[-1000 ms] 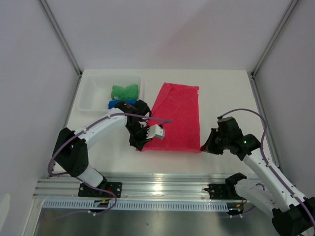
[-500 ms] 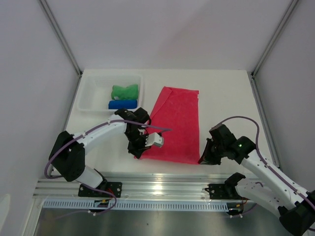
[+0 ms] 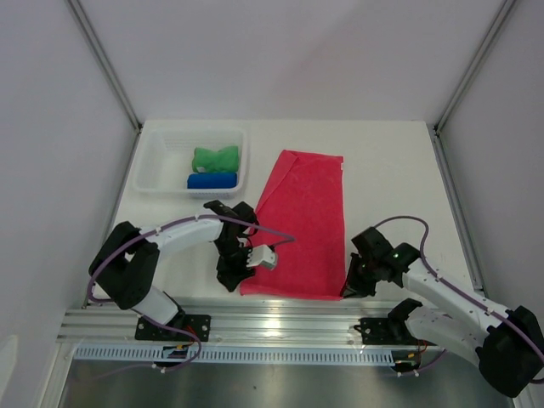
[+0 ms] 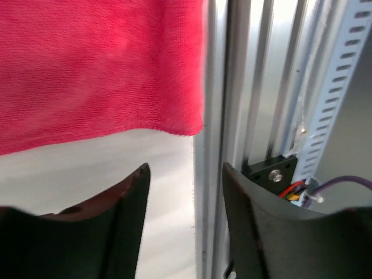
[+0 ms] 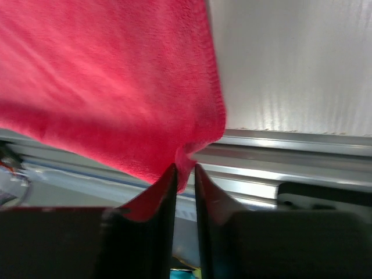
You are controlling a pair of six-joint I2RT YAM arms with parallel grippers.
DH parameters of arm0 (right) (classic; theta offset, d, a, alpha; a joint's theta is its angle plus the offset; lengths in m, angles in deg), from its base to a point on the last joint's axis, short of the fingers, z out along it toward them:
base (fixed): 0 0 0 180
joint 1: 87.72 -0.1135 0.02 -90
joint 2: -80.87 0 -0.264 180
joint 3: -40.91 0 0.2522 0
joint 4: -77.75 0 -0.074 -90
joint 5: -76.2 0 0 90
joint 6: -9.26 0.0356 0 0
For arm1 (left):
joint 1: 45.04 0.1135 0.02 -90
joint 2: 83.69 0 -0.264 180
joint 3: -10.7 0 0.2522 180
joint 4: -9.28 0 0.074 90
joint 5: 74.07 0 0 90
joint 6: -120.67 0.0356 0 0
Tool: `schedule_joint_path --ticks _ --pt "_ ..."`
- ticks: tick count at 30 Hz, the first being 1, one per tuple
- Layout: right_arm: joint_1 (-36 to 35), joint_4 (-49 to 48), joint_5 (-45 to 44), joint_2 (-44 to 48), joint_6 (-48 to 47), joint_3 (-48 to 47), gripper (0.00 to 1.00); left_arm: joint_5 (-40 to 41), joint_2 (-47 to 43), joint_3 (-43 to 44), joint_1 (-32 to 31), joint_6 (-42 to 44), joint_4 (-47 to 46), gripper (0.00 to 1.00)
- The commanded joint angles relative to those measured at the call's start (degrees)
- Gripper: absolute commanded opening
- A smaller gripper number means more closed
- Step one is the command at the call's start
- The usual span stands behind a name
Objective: Roll the towels
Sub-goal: Flatten the towel
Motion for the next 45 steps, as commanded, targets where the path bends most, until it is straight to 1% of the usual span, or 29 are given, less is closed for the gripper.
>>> schedule_joint_path --ticks 1,2,4,7,8,9,10,11,12,13,14,15,16,17,18,19,20,22,23,24,26,27,30,33,35,37,39,42,45 --pt "-0.6 -0.8 0.8 -1.5 -1.2 1.2 0.25 -2.1 -0.3 -1.3 -0.5 3.9 3.3 0.59" --pt "-0.8 0.1 0.8 -1.6 -1.2 1.3 0.29 -3.3 -0.4 -1.5 -0.5 4.5 4.1 0.67" --pt "-0.9 1.7 0.9 -1.1 -0.9 0.7 0.44 -3.7 -0.7 -1.4 -0.5 5.6 6.3 0.69" --pt "-1.0 5.8 0.8 0.9 -0.9 -1.7 0.52 -3.7 -1.1 1.7 1.2 6.0 9.6 0.65" --pt "-1.0 9.0 0.0 2.6 -0.9 -4.6 0.53 -4.2 -0.9 3.4 2.6 5.3 10.0 0.63" --pt "-1.1 10.5 -1.0 3.3 -1.2 -6.6 0.55 -5.4 1.1 10.9 6.0 1.2 9.4 0.62" --pt "-1.1 11.9 -4.3 4.1 -1.4 -8.8 0.56 -5.9 2.7 14.3 7.6 -1.8 8.6 0.62" --pt "-1.2 13.5 -6.6 4.8 -2.7 -14.0 0.55 -5.7 4.8 17.9 9.1 -10.2 7.2 0.62" --pt "-1.0 13.6 -9.5 4.5 -3.8 -17.0 0.54 -4.2 9.4 28.4 11.3 -14.4 4.4 0.61" --pt "-0.6 12.9 -17.0 3.8 -5.2 -20.0 0.52 -3.8 11.8 32.0 11.8 -17.2 3.3 0.59" --pt "0.1 8.8 -19.8 0.6 -9.3 -25.0 0.50 -3.1 14.1 38.2 12.0 -21.0 2.0 0.54" --pt "1.5 5.2 -21.1 -1.5 -12.2 -26.7 0.42 -1.4 18.6 40.8 11.7 -22.3 0.4 0.50" --pt "6.5 -3.8 -18.3 -7.0 -17.2 -28.4 0.25 -0.4 21.0 45.7 11.5 -24.7 -2.7 0.43" --pt "9.8 -8.6 -14.7 -10.4 -18.7 -28.9 0.16 0.4 23.5 51.8 10.7 -25.4 -3.7 0.41" --pt "13.1 -13.1 -10.7 -14.0 -19.0 -29.2 0.07 2.1 26.1 54.9 10.4 -26.2 -4.1 0.39" --pt "18.5 -22.6 -5.1 -17.7 -18.8 -29.5 0.00 3.2 31.1 63.4 10.2 -28.1 -5.0 0.32" --pt "20.1 -26.8 -3.9 -25.1 -18.3 -31.1 0.00 3.9 33.5 66.0 10.1 -29.0 -5.2 0.30" --pt "21.4 -36.1 -3.7 -32.7 -19.3 -34.7 0.00 4.8 39.1 73.3 10.2 -30.7 -6.4 0.29" --pt "21.4 -38.3 -3.9 -36.5 -20.3 -37.1 0.00 4.9 40.2 74.0 10.0 -31.1 -7.6 0.29" --pt "21.4 -39.4 -3.7 -44.2 -21.6 -42.5 0.00 5.4 41.2 74.2 9.8 -31.3 -9.2 0.30" --pt "21.9 -39.5 -3.0 -51.8 -21.3 -48.6 0.00 9.9 44.3 75.3 8.6 -30.9 -11.6 0.34" --pt "21.9 -39.4 -2.9 -58.2 -21.0 -53.2 0.00 12.2 45.7 76.7 8.0 -30.4 -11.4 0.34" --pt "21.9 -38.8 -2.5 -66.6 -19.3 -57.8 0.00 21.2 49.8 78.4 6.5 -28.0 -8.7 0.35" --pt "21.3 -38.2 -3.5 -69.9 -19.3 -61.4 0.00 26.4 51.3 76.6 6.5 -26.1 -8.3 0.35" --pt "21.1 -37.2 -4.4 -71.7 -19.8 -62.9 0.00 26.7 51.3 76.1 6.4 -25.7 -8.8 0.34" --pt "21.0 -35.4 -5.1 -73.4 -20.0 -63.9 0.00 26.7 51.5 76.2 6.4 -24.5 -9.4 0.38" --pt "21.1 -32.0 -5.6 -74.4 -19.6 -64.9 0.00 30.0 52.8 77.5 6.0 -23.0 -8.3 0.42" --pt "20.8 -28.5 -6.1 -75.0 -19.2 -65.1 0.00 37.6 54.1 78.7 4.9 -19.7 -6.2 0.42" --pt "19.9 -26.1 -8.3 -74.1 -20.5 -63.9 0.00 39.9 54.1 76.8 4.5 -18.5 -5.6 0.44"
